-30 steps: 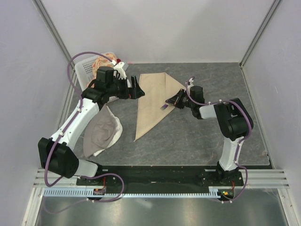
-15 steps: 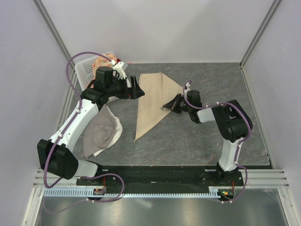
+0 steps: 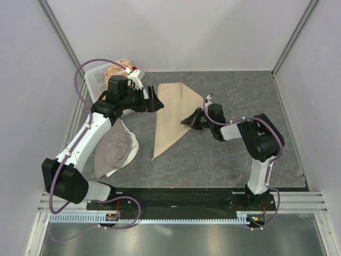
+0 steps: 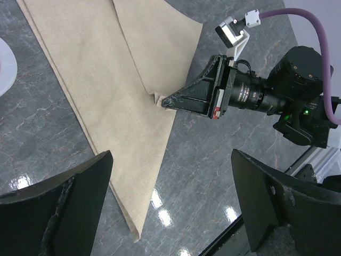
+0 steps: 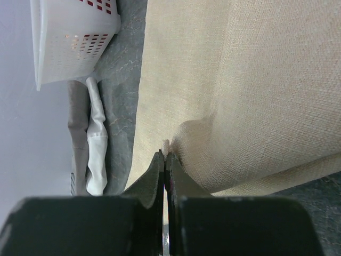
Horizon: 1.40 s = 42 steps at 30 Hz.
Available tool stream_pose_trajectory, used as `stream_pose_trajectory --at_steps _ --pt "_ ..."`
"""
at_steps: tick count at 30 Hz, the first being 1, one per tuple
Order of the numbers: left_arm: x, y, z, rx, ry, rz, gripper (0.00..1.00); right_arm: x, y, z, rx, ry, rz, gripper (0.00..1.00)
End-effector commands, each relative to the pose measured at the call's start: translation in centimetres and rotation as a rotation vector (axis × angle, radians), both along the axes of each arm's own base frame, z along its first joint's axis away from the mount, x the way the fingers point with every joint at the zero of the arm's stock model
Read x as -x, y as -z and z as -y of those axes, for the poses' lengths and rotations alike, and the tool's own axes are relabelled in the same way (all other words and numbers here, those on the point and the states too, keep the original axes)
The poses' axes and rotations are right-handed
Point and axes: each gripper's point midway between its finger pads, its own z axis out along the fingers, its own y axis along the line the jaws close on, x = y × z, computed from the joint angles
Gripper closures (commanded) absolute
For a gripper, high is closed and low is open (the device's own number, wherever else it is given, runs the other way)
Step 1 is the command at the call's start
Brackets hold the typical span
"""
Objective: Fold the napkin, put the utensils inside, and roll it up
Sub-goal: Fold the napkin
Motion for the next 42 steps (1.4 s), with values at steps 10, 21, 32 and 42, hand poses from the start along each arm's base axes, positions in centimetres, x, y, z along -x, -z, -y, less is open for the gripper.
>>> stream_pose_trajectory --at_steps 10,21,32,42 --pt "-0.2 -1.1 0.1 0.038 -0.014 0.034 0.00 0.9 -6.3 -1.6 0.009 -0.097 0.194 0.50" --pt "0.8 4.6 -1.4 0.031 -0.165 -0.104 0.03 0.7 -13.2 2.2 0.108 -0.082 0.374 0.42" --pt "8.0 15.7 -3.3 -0.084 -0.291 -0.360 0.21 0.5 -13.3 10.0 0.013 0.056 0.387 0.42" --pt "11.7 19.8 -3.5 -0.084 -0.318 -0.520 0.34 1.6 -11.5 10.9 -0.022 0.045 0.359 0.41"
